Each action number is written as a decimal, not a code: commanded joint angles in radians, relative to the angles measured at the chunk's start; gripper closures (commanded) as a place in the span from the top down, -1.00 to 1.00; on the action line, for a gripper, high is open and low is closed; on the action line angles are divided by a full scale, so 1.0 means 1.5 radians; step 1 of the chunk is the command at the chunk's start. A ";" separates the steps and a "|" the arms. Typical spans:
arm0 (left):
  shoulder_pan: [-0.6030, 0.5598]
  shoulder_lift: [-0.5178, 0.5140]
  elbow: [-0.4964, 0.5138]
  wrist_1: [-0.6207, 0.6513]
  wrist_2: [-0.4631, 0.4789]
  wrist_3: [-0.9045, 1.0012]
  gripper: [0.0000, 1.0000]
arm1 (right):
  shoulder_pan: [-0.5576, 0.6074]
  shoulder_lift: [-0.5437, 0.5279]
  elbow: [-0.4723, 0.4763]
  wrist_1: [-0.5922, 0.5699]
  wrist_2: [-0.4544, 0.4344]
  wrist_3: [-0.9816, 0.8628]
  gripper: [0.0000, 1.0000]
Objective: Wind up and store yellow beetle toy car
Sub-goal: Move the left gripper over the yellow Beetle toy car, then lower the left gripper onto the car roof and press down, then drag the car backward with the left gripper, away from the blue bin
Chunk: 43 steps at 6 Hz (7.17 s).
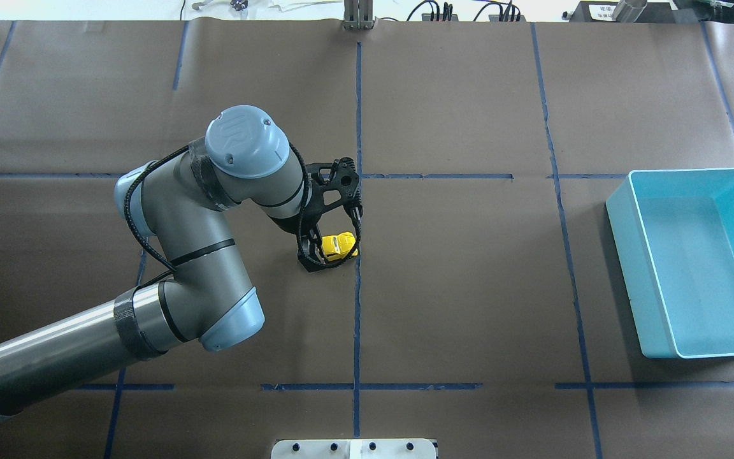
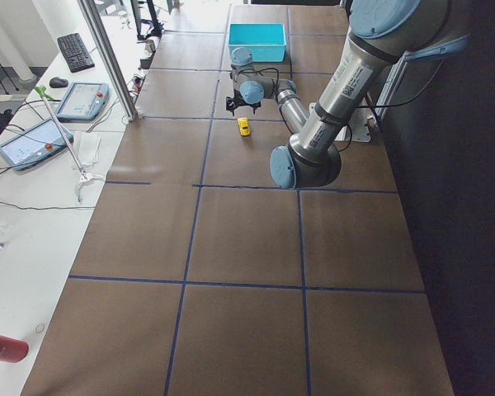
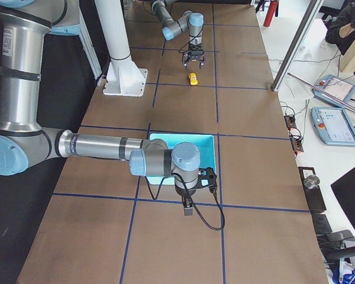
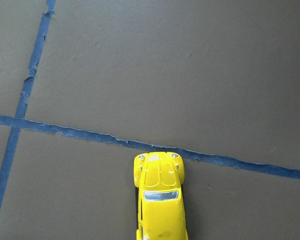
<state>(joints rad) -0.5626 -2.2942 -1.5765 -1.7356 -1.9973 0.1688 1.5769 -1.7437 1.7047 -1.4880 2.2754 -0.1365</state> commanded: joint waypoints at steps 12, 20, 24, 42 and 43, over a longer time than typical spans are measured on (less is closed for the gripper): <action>0.022 -0.045 0.127 -0.060 0.014 -0.001 0.74 | 0.000 -0.005 -0.004 0.001 0.000 0.000 1.00; 0.020 -0.023 0.075 -0.152 0.009 0.010 -0.90 | 0.000 -0.011 -0.003 0.001 0.001 0.000 1.00; 0.047 -0.030 0.116 -0.319 -0.035 0.008 -0.92 | 0.000 -0.011 -0.002 0.001 0.002 0.000 1.00; 0.012 0.177 0.058 -0.472 -0.047 0.069 -0.91 | 0.000 -0.018 0.000 0.002 0.002 0.000 1.00; 0.011 0.191 0.052 -0.482 -0.047 0.069 -0.90 | 0.000 -0.018 0.000 0.002 0.002 0.000 1.00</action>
<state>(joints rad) -0.5499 -2.0245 -1.4922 -2.4502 -2.0682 0.2732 1.5769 -1.7702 1.7042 -1.4849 2.2780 -0.1365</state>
